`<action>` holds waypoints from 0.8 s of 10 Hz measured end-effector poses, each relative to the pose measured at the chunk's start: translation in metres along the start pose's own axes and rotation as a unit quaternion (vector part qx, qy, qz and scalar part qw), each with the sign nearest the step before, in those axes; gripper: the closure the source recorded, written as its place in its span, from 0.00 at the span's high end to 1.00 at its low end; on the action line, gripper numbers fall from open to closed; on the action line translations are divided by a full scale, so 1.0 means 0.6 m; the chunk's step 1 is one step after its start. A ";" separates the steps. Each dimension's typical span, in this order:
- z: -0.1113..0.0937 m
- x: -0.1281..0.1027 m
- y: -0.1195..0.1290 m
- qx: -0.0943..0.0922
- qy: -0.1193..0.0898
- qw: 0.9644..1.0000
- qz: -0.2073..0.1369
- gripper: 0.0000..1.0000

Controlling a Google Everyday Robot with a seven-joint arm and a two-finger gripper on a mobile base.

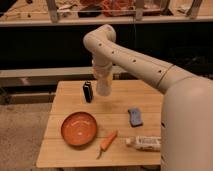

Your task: Place the ceramic cup over the eraser

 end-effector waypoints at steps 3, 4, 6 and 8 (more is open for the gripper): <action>0.003 0.025 0.008 0.000 -0.002 1.000 0.012 0.00; 0.008 0.033 0.005 0.001 -0.002 1.000 0.013 0.00; 0.015 0.052 -0.007 0.000 0.002 1.000 0.014 0.00; 0.014 0.066 -0.036 0.001 0.007 1.000 0.008 0.00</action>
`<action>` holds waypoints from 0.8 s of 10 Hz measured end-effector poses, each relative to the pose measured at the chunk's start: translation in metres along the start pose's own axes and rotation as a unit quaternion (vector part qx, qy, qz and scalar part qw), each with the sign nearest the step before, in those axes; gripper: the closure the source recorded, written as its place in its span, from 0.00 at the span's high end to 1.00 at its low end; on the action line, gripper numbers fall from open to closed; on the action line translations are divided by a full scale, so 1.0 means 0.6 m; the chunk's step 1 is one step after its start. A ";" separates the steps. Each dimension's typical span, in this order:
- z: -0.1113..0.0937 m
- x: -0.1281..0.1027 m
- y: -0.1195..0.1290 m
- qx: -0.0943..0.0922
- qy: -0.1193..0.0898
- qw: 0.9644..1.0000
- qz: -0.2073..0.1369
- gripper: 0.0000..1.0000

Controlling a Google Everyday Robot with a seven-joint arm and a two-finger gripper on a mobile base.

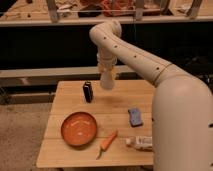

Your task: Place the ceramic cup over the eraser

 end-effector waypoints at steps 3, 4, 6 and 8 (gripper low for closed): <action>-0.001 0.029 -0.029 -0.004 0.006 1.000 -0.002 0.00; 0.002 0.034 -0.040 -0.003 0.005 1.000 -0.003 0.00; 0.003 0.036 -0.056 0.003 0.002 1.000 -0.005 0.00; 0.003 0.045 -0.072 0.009 0.002 1.000 -0.008 0.00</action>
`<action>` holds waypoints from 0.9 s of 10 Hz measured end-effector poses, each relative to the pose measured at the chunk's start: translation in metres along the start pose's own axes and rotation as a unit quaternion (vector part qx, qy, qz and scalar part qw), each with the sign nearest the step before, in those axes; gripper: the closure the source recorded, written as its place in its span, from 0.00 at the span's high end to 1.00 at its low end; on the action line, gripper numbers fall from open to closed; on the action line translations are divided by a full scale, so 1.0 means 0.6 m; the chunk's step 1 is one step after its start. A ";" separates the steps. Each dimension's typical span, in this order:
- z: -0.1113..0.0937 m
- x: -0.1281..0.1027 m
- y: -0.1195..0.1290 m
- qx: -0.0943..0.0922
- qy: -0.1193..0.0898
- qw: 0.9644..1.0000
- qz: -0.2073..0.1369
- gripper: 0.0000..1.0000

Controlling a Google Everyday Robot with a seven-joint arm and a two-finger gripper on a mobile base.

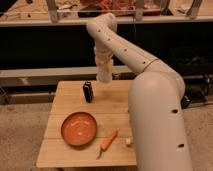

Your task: Place the ceramic cup over the eraser

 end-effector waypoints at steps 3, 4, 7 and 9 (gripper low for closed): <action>-0.001 -0.014 -0.040 0.010 -0.007 1.000 -0.017 0.00; 0.000 -0.020 -0.053 0.013 -0.011 1.000 -0.023 0.00; 0.001 -0.045 -0.081 0.012 -0.022 0.999 -0.043 0.00; 0.005 -0.066 -0.095 0.007 -0.027 0.998 -0.058 0.00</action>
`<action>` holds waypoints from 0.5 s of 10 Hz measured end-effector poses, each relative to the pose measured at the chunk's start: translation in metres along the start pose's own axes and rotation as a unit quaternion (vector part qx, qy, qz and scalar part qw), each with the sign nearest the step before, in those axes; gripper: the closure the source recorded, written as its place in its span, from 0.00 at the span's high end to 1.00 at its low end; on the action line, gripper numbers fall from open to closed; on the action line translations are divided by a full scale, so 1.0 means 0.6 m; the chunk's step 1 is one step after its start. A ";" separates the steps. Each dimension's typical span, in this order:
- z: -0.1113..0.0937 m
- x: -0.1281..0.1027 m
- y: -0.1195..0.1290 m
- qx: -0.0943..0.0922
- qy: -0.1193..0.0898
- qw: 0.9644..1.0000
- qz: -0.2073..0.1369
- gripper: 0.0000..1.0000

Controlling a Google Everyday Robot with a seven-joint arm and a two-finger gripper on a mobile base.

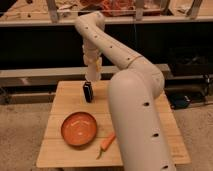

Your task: Place the ceramic cup over the eraser

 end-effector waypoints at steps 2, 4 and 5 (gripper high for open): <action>0.004 -0.011 -0.005 -0.002 -0.002 1.000 -0.008 0.00; 0.007 -0.020 -0.008 -0.005 -0.004 1.000 -0.015 0.00; 0.008 -0.025 -0.009 -0.006 -0.006 1.000 -0.018 0.00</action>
